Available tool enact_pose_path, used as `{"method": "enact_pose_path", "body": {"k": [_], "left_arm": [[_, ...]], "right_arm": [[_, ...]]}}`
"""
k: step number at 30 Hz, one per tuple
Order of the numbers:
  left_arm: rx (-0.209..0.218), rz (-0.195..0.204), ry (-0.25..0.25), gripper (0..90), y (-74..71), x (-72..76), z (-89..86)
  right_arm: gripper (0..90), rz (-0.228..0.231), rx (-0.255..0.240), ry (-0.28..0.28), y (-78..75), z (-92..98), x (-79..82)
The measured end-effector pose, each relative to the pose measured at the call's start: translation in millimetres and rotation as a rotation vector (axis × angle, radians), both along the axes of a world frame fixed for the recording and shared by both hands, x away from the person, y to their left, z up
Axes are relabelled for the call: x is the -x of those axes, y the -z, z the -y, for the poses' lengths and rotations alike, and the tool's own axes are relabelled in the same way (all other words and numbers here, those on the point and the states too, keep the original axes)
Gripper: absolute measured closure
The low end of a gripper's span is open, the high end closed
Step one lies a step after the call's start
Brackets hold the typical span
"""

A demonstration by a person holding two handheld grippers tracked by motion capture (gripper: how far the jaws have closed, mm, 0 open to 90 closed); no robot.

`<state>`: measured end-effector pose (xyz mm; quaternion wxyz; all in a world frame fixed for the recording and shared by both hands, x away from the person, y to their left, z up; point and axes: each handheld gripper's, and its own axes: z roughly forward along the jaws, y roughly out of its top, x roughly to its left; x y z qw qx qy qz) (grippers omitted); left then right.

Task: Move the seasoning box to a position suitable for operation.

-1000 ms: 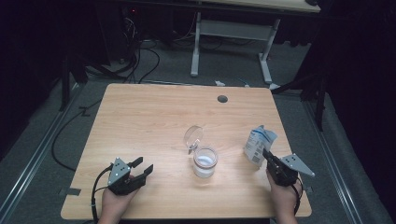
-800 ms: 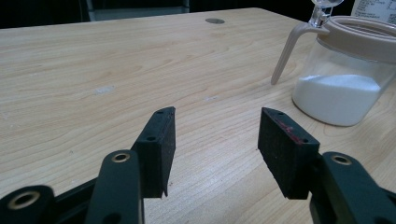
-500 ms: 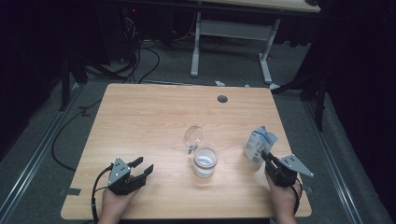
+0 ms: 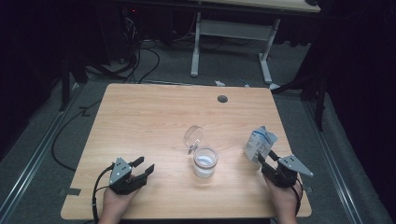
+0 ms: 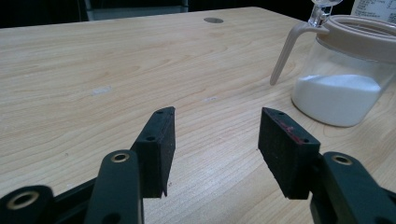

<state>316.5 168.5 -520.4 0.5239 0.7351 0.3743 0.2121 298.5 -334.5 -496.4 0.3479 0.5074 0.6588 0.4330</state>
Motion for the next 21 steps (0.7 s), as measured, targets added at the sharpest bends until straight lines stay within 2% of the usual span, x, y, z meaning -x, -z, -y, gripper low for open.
{"method": "enact_pose_path", "body": {"k": [21], "left_arm": [[-0.012, -0.023, 0.006, 46.5, 3.1, -6.8, 9.2]], "right_arm": [[53.9, 0.01, 0.032, 0.001, -4.3, -11.3, 32.3]]}}
